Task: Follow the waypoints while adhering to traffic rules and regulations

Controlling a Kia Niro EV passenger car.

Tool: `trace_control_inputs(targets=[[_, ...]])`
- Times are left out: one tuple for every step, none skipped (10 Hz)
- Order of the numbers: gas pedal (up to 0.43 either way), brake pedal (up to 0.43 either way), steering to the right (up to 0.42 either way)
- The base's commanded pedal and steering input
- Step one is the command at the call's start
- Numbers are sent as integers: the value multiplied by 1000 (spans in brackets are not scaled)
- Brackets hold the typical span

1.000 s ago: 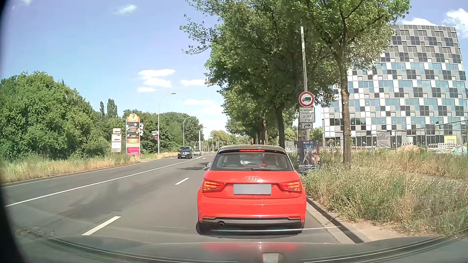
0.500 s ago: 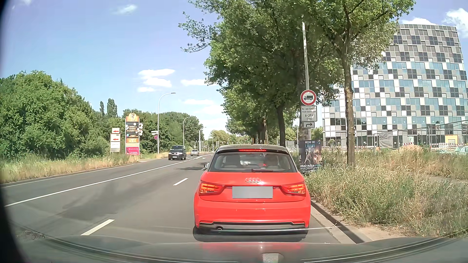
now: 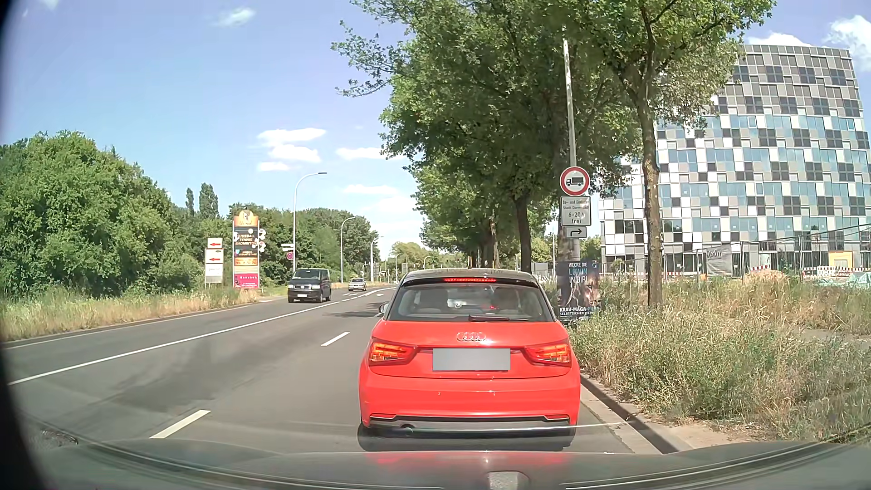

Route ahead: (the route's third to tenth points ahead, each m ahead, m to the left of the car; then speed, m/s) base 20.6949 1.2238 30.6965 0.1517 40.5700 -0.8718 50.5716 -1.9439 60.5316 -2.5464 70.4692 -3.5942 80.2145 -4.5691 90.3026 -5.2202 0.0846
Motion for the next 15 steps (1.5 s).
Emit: trace_control_inputs(targets=[[0, 250, -6], [0, 250, -6], [0, 250, -6], [0, 256, -6], [0, 256, -6], [0, 262, -6], [0, 293, -6], [0, 305, -6], [0, 311, -6], [0, 311, -6], [0, 311, -6], [0, 311, -6], [0, 311, -6], [0, 311, -6], [0, 311, -6]])
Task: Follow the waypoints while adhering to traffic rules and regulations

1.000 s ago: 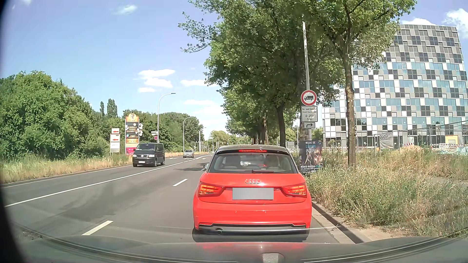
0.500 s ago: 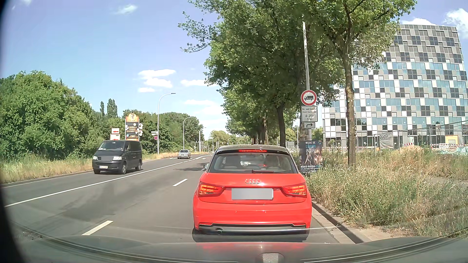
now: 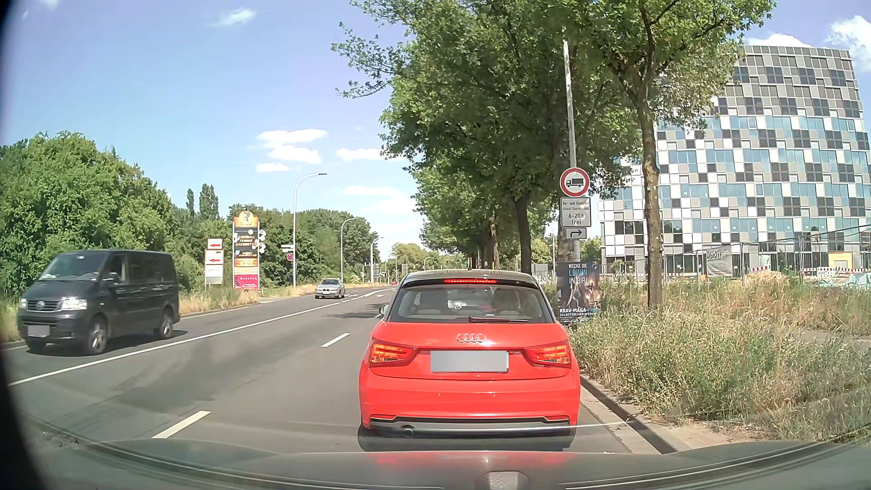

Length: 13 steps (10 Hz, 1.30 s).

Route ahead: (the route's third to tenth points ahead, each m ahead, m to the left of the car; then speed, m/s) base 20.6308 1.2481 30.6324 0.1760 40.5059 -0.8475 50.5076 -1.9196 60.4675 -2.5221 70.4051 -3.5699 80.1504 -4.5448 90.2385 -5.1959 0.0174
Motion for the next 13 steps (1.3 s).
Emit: trace_control_inputs(targets=[[0, 311, -6], [0, 311, -6], [0, 305, -6], [0, 305, -6], [0, 305, -6], [0, 305, -6], [0, 305, -6], [0, 299, -6], [0, 305, -6], [0, 305, -5], [0, 299, -6], [0, 305, -6], [0, 311, -6]])
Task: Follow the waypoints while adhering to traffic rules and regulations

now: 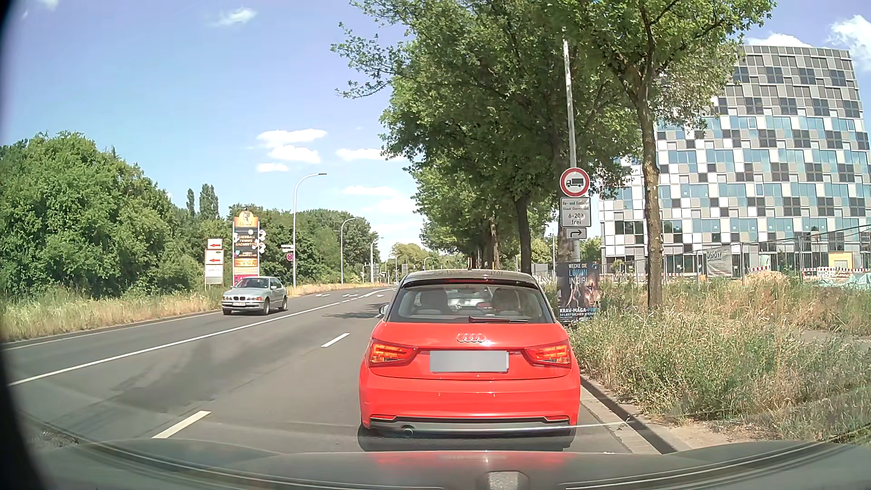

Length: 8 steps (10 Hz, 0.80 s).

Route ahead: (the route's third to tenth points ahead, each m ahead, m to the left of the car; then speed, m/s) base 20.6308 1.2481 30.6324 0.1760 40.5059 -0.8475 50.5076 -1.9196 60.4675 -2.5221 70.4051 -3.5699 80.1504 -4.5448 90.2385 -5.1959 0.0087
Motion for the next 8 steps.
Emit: trace_control_inputs(targets=[[0, 348, -6], [0, 360, -6], [0, 360, -6], [0, 354, -6], [0, 341, -6], [0, 335, -6], [0, 335, -6], [0, 329, -6]])
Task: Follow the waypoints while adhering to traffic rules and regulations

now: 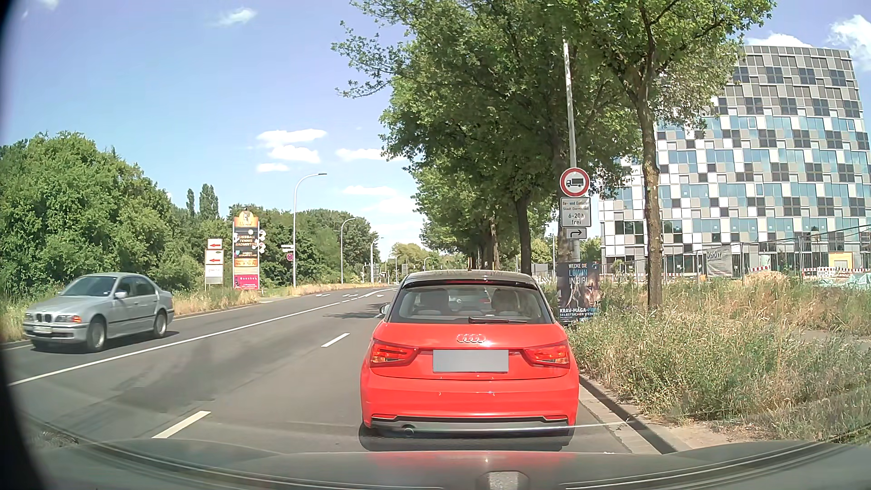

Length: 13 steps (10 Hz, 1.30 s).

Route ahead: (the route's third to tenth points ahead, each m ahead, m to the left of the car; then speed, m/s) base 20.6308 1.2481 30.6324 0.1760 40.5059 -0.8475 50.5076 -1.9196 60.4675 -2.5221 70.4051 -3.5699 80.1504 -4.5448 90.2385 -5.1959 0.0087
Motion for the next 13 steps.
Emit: trace_control_inputs(targets=[[0, 329, -6], [0, 329, -5], [0, 335, -6], [0, 348, -6], [0, 354, -6], [0, 354, -6], [0, 354, -6], [0, 348, -6], [0, 335, -6], [0, 220, -6], [0, 30, -6], [0, 30, -6], [0, 30, -6]])
